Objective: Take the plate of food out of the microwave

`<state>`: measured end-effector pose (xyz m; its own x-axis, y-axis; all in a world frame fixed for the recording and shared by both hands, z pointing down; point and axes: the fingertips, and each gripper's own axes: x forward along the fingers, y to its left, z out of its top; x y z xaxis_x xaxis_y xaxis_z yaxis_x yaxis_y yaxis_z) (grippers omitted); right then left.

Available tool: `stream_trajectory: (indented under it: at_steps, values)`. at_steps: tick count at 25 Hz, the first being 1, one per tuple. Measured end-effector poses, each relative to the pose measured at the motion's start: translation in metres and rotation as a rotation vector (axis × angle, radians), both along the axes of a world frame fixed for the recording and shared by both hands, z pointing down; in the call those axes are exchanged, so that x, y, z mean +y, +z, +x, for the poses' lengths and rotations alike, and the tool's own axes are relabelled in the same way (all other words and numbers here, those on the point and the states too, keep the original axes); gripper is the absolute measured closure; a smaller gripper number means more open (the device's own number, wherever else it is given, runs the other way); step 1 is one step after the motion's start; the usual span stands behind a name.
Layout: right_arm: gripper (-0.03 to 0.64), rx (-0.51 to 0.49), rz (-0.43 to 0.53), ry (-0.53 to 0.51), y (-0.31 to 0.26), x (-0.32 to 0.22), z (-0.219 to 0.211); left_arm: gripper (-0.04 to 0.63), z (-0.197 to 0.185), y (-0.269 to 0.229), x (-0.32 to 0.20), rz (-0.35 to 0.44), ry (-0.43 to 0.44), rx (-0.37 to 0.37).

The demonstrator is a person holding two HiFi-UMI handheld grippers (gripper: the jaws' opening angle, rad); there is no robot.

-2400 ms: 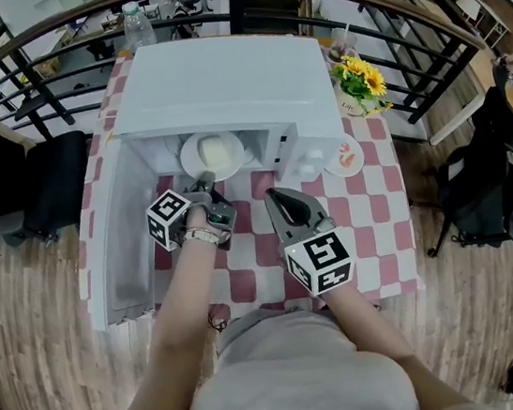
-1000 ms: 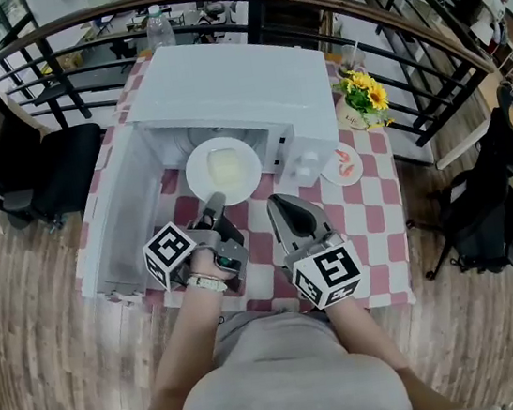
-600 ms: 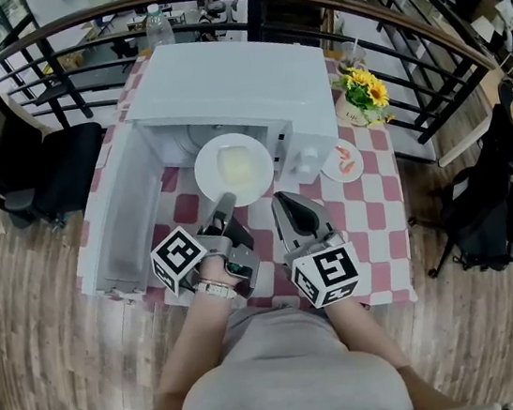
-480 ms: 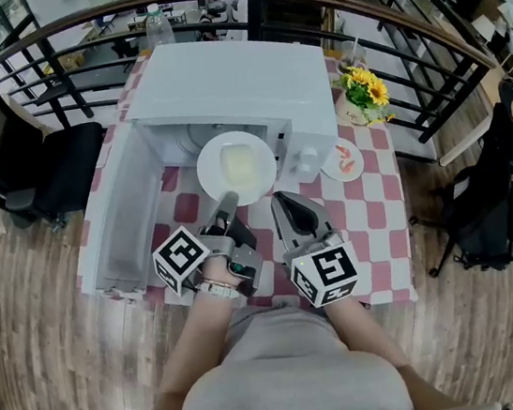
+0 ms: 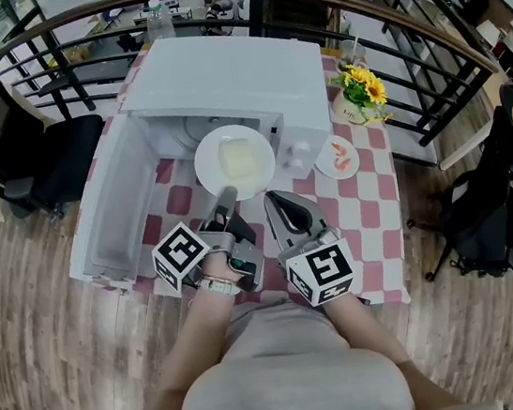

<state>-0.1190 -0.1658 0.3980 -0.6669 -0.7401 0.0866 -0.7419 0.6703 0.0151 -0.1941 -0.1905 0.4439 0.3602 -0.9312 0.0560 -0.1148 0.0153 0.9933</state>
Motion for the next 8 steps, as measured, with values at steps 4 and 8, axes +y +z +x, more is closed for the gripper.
stream_trajectory:
  at_steps: [4, 8]
  values:
    - [0.594, 0.01, 0.002, -0.023, 0.001, 0.004, 0.006, 0.578, 0.003, 0.0, 0.004, 0.005, -0.032, -0.009]
    - [0.594, 0.01, 0.009, -0.036, 0.0, 0.008, 0.012, 0.578, 0.006, -0.001, 0.009, 0.007, -0.054, -0.011]
